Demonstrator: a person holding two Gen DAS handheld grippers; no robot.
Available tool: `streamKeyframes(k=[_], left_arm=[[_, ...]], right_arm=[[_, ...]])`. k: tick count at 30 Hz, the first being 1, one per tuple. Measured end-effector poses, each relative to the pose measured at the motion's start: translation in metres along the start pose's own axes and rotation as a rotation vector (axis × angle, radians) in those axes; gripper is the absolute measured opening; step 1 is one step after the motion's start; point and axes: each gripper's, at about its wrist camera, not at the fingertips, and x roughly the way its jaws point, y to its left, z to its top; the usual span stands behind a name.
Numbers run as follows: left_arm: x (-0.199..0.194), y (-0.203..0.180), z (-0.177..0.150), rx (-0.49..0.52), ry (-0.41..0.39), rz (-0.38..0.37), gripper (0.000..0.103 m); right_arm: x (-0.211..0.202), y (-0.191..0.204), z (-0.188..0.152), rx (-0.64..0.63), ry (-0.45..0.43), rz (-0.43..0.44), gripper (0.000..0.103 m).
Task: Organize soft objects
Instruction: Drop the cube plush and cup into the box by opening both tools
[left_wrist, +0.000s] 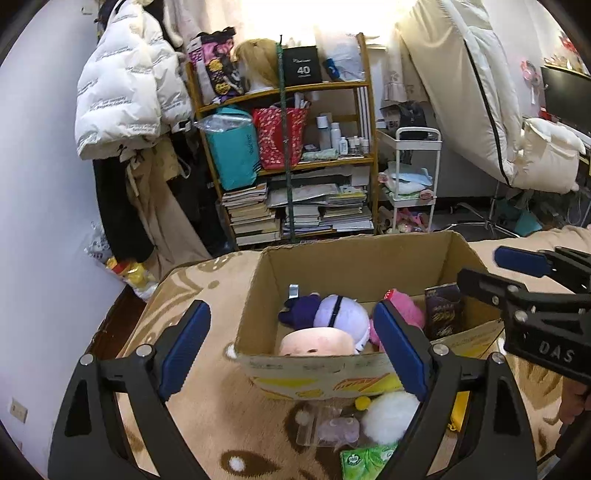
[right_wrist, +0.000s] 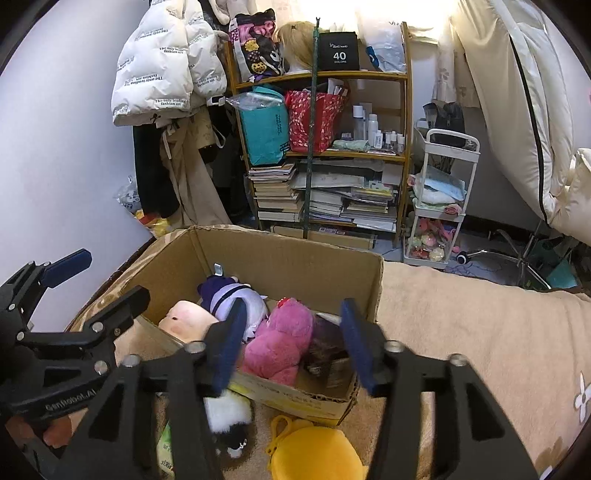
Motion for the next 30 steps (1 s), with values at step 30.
streamKeyframes(k=[30], left_arm=[[-0.070, 0.012, -0.050, -0.083, 0.190, -0.022, 0.098]], right_arm=[[-0.051, 0.000, -0.024, 0.072, 0.060, 0.029, 0.103]])
